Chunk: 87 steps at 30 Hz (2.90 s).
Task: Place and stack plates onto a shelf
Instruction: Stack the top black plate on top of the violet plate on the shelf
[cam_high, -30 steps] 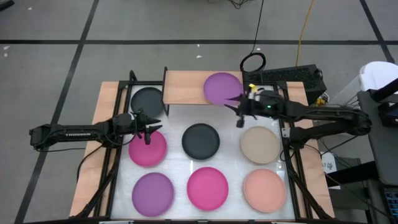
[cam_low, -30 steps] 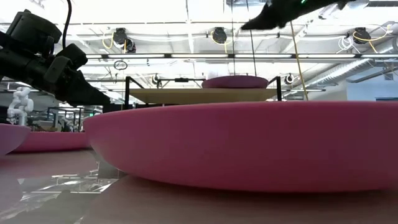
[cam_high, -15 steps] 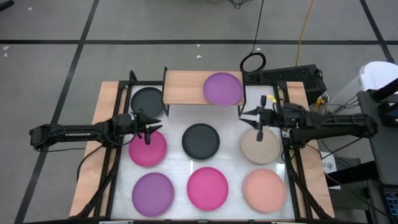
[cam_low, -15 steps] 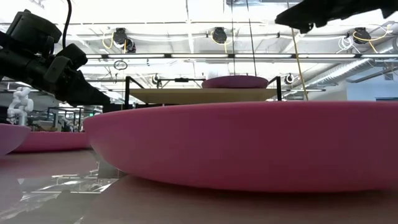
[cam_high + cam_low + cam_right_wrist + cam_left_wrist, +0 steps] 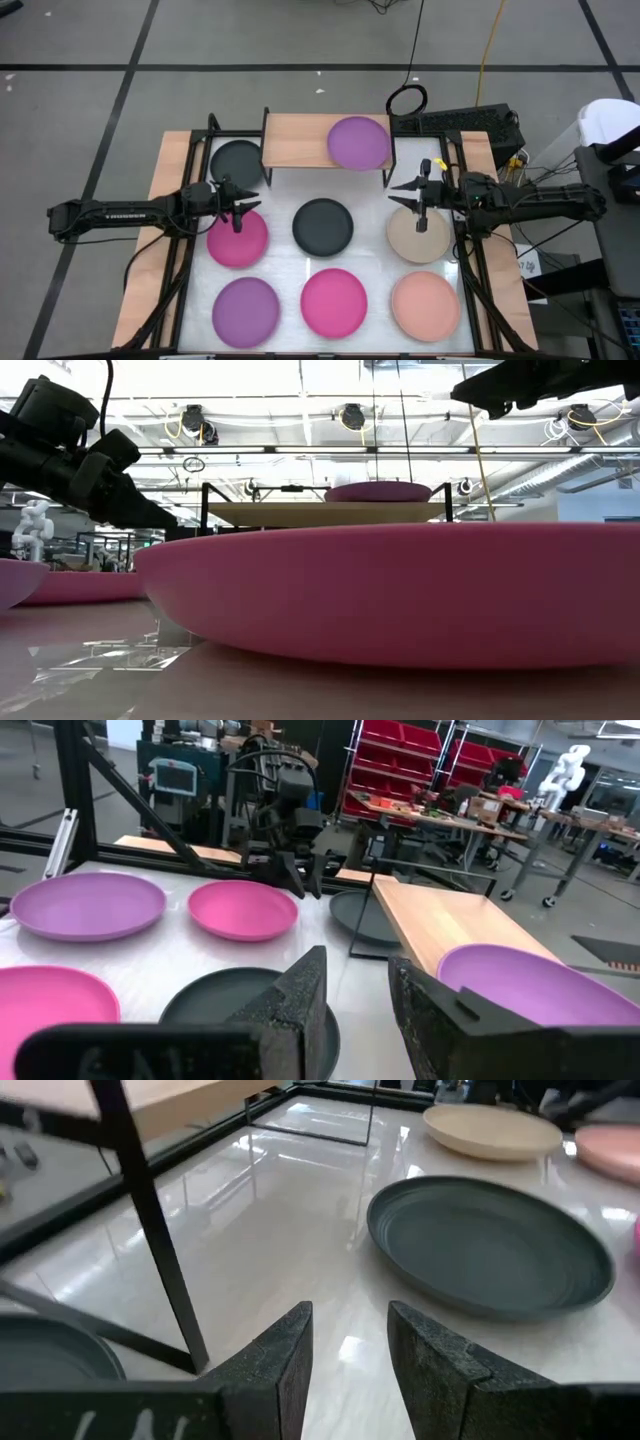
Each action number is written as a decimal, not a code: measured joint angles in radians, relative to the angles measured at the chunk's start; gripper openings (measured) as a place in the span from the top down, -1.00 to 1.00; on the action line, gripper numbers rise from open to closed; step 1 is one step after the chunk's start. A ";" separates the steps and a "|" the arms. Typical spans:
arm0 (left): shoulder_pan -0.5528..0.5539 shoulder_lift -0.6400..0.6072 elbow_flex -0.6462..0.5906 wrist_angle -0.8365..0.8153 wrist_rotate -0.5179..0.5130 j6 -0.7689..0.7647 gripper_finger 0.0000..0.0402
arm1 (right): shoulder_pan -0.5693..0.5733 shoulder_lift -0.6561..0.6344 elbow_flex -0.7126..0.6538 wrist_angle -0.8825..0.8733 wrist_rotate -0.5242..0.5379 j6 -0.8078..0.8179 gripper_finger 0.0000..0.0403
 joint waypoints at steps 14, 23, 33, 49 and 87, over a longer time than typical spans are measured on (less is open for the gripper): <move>0.000 0.000 0.000 0.049 0.000 0.088 0.32 | 0.000 0.000 0.000 0.010 0.000 -0.066 0.54; 0.000 0.000 0.000 0.137 -0.001 0.048 0.32 | 0.000 0.000 0.000 0.014 0.001 -0.076 0.54; 0.000 0.000 0.000 0.212 0.000 -0.059 0.32 | 0.000 0.000 0.000 0.013 0.001 -0.066 0.54; 0.000 0.000 0.191 -0.030 -0.067 0.093 0.32 | 0.000 0.000 0.000 0.008 0.001 -0.067 0.54; 0.059 0.361 0.386 -0.575 -0.299 -0.093 0.32 | -0.001 0.000 0.000 0.002 0.004 -0.069 0.54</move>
